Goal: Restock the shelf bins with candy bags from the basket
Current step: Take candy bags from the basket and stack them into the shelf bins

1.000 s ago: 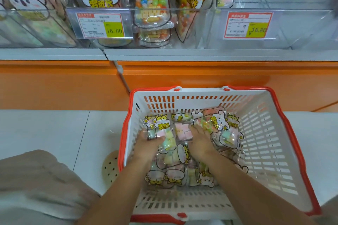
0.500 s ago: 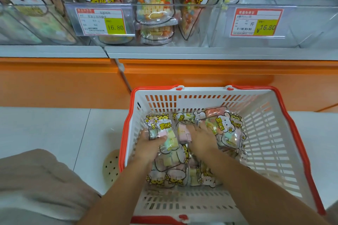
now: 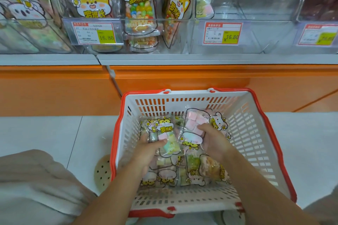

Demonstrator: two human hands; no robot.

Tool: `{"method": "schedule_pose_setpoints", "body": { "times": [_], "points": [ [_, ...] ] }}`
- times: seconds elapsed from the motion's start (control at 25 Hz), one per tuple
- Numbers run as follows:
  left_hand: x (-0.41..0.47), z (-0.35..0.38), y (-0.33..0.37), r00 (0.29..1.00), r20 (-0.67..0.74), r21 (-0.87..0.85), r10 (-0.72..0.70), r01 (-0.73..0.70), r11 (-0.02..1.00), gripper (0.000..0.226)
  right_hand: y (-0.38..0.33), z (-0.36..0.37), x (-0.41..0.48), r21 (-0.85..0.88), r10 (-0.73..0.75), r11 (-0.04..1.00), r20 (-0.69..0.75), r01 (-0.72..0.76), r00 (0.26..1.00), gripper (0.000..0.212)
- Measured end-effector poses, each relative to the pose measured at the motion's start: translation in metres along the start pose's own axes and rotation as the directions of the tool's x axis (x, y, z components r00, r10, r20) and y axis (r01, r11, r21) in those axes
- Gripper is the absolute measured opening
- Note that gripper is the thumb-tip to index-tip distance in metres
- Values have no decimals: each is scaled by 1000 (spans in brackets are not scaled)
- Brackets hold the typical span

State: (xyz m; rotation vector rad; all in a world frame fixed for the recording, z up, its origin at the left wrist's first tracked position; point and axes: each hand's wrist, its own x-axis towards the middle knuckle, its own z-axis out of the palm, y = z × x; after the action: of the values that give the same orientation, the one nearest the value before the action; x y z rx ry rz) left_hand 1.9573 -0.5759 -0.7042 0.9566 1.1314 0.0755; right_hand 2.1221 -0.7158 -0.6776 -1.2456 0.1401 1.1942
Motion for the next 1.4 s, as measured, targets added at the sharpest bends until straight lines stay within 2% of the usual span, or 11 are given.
{"method": "schedule_pose_setpoints", "body": {
  "times": [0.44,0.6,0.76,0.84,0.92,1.0,1.08,1.16,1.24,1.32,1.4],
  "points": [
    [-11,15,4,992,126,-66,0,8,998,90,6,1,-7,-96,-91,992,-33,87,995,27],
    [-10,9,5,990,138,-87,-40,52,995,90,-18,15,-14,-203,-351,920,-51,334,935,22],
    [0,-3,5,976,182,-180,-120,153,972,73,-24,31,-18,-414,-453,718,330,559,828,26],
    [-1,-6,7,968,213,-287,-133,192,938,49,2,30,-15,-587,-426,512,461,628,778,35],
    [-3,-5,6,966,227,-320,-124,195,927,35,22,25,-11,-754,-437,286,447,592,780,47],
    [-1,-4,3,962,241,-322,-127,203,925,39,31,25,-13,-811,-378,143,484,567,789,56],
    [1,-4,1,969,221,-234,-115,167,958,69,30,22,-18,-798,-311,15,569,602,761,65],
    [2,-3,2,985,142,-160,-93,116,980,90,24,21,-22,-798,-299,150,526,584,796,74],
    [-2,1,9,988,142,-158,-52,74,985,73,11,28,-33,-750,-351,506,271,425,896,66],
    [-9,7,14,988,145,-177,-50,75,981,74,1,35,-37,-617,-222,757,69,217,973,52],
    [-15,14,16,984,174,-170,-37,66,983,93,2,39,-37,-636,-80,767,36,85,996,74]
  ]
}}
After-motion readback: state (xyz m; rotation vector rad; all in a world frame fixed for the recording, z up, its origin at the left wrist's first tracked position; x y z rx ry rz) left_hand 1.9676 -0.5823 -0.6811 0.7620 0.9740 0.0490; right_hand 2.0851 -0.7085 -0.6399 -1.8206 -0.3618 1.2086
